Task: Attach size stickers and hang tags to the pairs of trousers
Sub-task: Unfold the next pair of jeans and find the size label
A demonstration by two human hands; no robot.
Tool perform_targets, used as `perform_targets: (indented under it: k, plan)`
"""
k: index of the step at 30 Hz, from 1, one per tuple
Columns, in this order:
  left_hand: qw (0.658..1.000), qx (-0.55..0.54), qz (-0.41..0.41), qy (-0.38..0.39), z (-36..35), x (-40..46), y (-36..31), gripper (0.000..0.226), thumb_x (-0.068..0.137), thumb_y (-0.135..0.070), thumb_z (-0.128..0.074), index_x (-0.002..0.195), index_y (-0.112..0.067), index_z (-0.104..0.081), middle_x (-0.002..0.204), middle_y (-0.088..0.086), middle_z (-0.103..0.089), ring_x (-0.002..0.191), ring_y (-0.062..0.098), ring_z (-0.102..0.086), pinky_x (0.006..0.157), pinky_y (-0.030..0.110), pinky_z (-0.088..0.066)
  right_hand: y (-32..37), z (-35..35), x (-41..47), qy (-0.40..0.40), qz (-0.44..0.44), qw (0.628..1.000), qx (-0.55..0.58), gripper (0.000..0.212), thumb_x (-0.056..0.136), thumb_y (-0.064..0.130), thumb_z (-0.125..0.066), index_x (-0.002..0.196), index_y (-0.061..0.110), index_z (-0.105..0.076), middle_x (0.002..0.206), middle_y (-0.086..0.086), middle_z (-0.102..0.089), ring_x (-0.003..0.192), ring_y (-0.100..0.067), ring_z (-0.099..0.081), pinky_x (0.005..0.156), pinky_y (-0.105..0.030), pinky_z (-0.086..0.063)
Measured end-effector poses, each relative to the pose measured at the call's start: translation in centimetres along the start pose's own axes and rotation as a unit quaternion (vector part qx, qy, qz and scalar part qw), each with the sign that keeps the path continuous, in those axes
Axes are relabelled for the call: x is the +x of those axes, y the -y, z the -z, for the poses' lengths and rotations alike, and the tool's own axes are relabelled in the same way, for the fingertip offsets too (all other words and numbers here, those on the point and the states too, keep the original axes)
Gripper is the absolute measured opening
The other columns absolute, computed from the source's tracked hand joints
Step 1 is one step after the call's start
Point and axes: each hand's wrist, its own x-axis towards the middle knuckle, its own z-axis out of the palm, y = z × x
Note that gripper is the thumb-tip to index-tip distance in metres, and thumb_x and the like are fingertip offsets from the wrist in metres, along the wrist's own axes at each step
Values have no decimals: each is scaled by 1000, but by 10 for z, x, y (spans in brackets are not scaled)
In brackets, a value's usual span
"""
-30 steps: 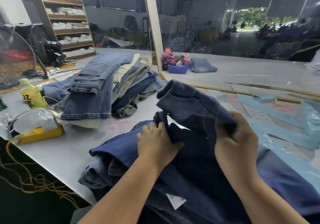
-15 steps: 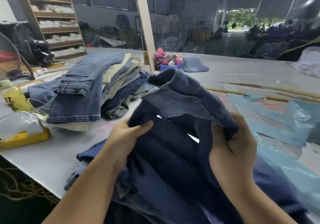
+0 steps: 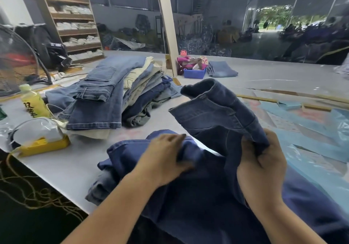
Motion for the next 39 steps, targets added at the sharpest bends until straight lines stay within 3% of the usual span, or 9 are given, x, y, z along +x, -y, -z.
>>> perform_targets:
  k: [3, 7, 10, 15, 21, 25, 31, 35, 39]
  plan:
    - [988, 29, -42, 147, -16, 1, -22, 105, 57, -79, -68, 144, -30, -39, 146, -9, -41, 138, 18, -29, 115, 37, -24, 0, 5, 6, -26, 7, 1000, -3, 18, 96, 20, -56, 83, 33, -51, 75, 16, -57, 72, 1, -54, 62, -17, -37]
    - [964, -187, 79, 173, -13, 11, -16, 49, 79, -77, -44, 90, -35, -67, 103, -16, -66, 106, 19, -57, 83, 26, -40, -2, 16, 15, -49, 16, 999, -12, 18, 96, 19, -55, 87, 33, -50, 76, 14, -58, 73, 3, -54, 59, -9, -36]
    - [981, -62, 136, 125, -11, 21, 9, 36, 90, -61, -48, 107, -33, -65, 121, -2, -63, 115, 26, -54, 90, 33, -43, -5, 19, 12, -42, 31, 998, -30, 26, 96, 15, -56, 88, 38, -48, 77, 15, -57, 75, 9, -53, 62, -4, -35]
    - [947, 7, 272, 173, -14, 19, 32, 109, 48, -89, -52, 134, -22, -43, 131, 3, -57, 120, 30, -51, 101, 48, -40, -3, 8, -1, 34, 86, 994, -60, 15, 95, 22, -49, 92, 37, -49, 83, 12, -57, 73, -4, -50, 65, -23, -37]
    - [968, -119, 221, 14, 9, 24, 39, 35, 69, -48, -63, 90, -20, -67, 90, 4, -71, 87, 27, -63, 73, 38, -51, 0, -5, -9, 111, 178, 972, -110, 19, 93, 6, -50, 108, 8, -60, 95, -7, -63, 82, -17, -50, 66, -31, -38]
    - [871, -258, 374, -186, 38, 31, 89, 19, 83, -24, -66, 94, -9, -62, 103, 19, -68, 94, 32, -60, 73, 34, -42, -4, -2, -8, 100, 214, 960, -148, 43, 83, 4, -47, 124, 4, -59, 102, -15, -64, 86, -21, -50, 69, -30, -38]
    - [944, 67, 306, -107, 10, 5, 78, 45, 88, -38, -65, 123, -13, -51, 128, 11, -47, 118, 34, -41, 96, 42, -38, -1, -6, -22, 260, 311, 886, -227, 50, 77, 11, -50, 123, 20, -66, 91, -3, -61, 70, -26, -62, 51, -36, -50]
    - [931, -204, 286, -95, 8, -4, 58, 50, 98, -44, -47, 59, -14, -53, 58, -7, -57, 67, 22, -54, 60, 34, -37, 4, -11, -39, 338, 297, 840, -302, 48, 64, 20, -60, 111, 28, -71, 83, 3, -58, 69, -23, -62, 41, -34, -48]
    - [871, -378, 304, 71, 17, -15, 49, 37, 93, -38, -61, 75, -6, -61, 75, 1, -66, 72, 23, -63, 78, 43, -52, 10, -18, -50, 391, 268, 798, -372, 44, 69, 55, -50, 104, 30, -59, 91, 3, -50, 81, -23, -54, 63, -36, -50]
